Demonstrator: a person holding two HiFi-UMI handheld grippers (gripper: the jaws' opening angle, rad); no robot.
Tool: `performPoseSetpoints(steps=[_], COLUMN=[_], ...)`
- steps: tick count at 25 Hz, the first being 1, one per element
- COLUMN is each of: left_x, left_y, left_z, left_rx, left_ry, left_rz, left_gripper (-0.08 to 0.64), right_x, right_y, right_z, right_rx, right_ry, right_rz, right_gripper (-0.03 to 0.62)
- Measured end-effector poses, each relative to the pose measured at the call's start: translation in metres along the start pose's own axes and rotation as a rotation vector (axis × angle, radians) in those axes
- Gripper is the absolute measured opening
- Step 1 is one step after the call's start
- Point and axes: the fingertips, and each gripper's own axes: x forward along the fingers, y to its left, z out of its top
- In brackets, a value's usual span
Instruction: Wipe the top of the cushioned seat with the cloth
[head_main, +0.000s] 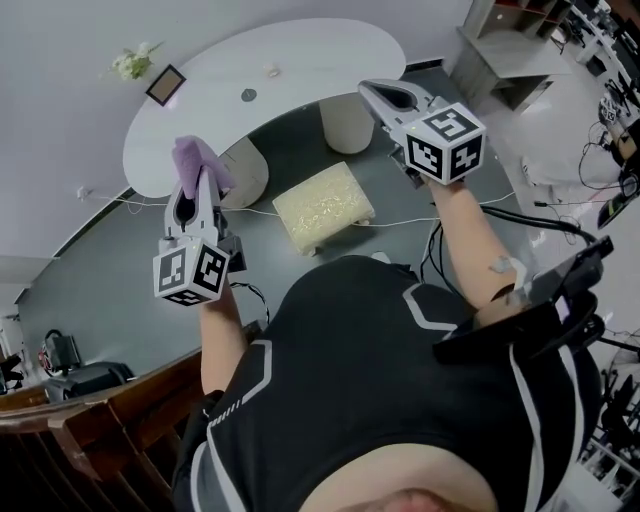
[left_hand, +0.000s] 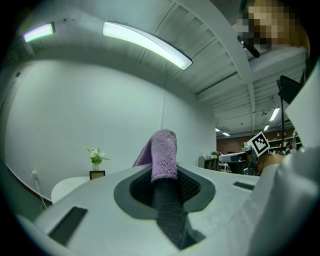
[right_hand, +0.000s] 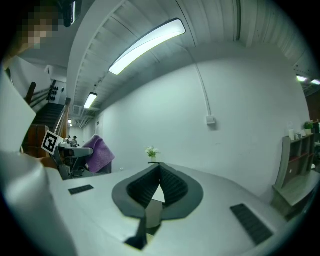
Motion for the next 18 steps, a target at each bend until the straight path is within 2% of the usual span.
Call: performPoseSetpoints(steps=[7,11,18], left_x=[0.008,0.008,0.014], left_y=[0.002,0.004,0.001], left_z=[-0.003,0.001,0.001], left_rx=[-0.01,-0.05,-0.023], left_ry=[0.006,-0.005,-0.002], left_rz=[-0.012,-0.023,-0.027], left_gripper=[0.074,0.074,0.074], right_x=[0.01,0.015,0.019], right_y=[-0.003,-0.003,-0.012], right_z=[-0.008,-0.011,-0.017], right_rx=[0.005,0.003,0.022], right_ry=[0.022,0.042,0.055], right_rz=[-0.007,-0.013,-0.025], right_gripper=[0.005,0.005,0.003])
